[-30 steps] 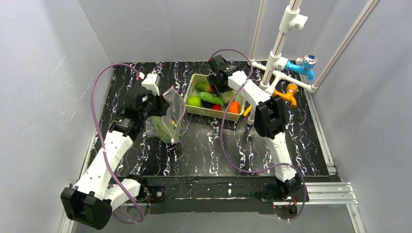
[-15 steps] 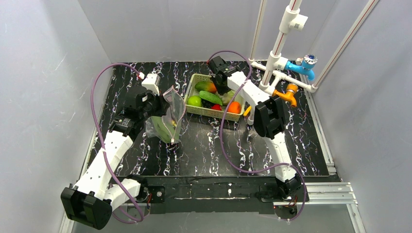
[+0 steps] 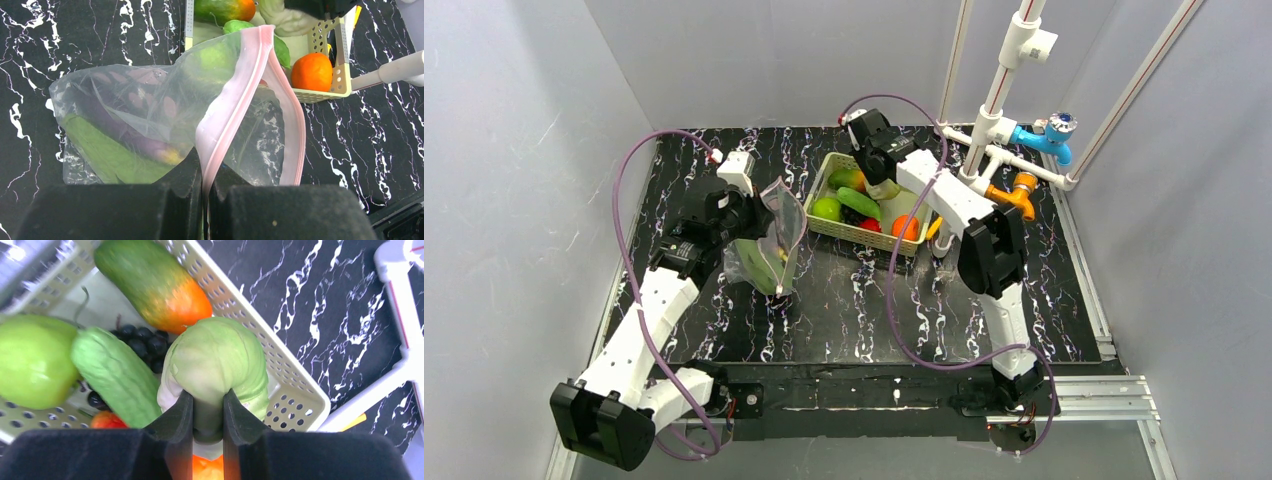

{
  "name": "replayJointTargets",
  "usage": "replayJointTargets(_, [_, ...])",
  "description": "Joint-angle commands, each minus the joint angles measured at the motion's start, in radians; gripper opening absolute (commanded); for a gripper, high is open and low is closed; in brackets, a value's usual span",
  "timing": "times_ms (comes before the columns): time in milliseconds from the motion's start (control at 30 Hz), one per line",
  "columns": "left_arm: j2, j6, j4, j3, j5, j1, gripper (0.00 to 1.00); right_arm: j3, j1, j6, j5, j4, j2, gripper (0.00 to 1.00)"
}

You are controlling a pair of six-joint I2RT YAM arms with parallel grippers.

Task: Place the food in the zip-top bag and seal the zipper
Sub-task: Pick up the fake vegetable from the bin, then place the fake vegetable in the zipper food storage bag.

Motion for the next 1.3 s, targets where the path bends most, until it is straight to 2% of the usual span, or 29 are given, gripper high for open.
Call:
replayJointTargets(0, [0.009,0.008,0.018,0.009,-0.009,0.005,0.00,0.042,0.024,0.032,-0.035,0.052,-0.107,0.01])
replayJointTargets(300, [0.047,0.012,0.012,0.022,0.055,0.003,0.00,-0.057,0.059,0.137,-0.066,0.097,-0.238,0.01])
replayJointTargets(533, [0.064,0.026,0.019,0.029,0.122,0.006,0.00,0.064,0.131,0.152,-0.049,0.007,-0.255,0.01])
replayJointTargets(633, [0.060,0.024,0.018,0.029,0.121,0.007,0.00,0.042,0.190,0.160,-0.015,0.011,-0.316,0.01])
replayJointTargets(1000, [0.034,0.021,0.023,0.025,0.111,0.028,0.00,-0.171,0.422,0.327,0.100,0.128,-0.588,0.01])
replayJointTargets(1167, [0.024,0.004,0.048,0.020,0.164,0.071,0.00,-0.205,0.467,0.410,0.009,0.204,-0.607,0.01])
replayJointTargets(1267, [0.000,0.006,0.067,0.007,0.195,0.077,0.00,-0.302,0.467,0.496,-0.046,0.348,-0.632,0.01])
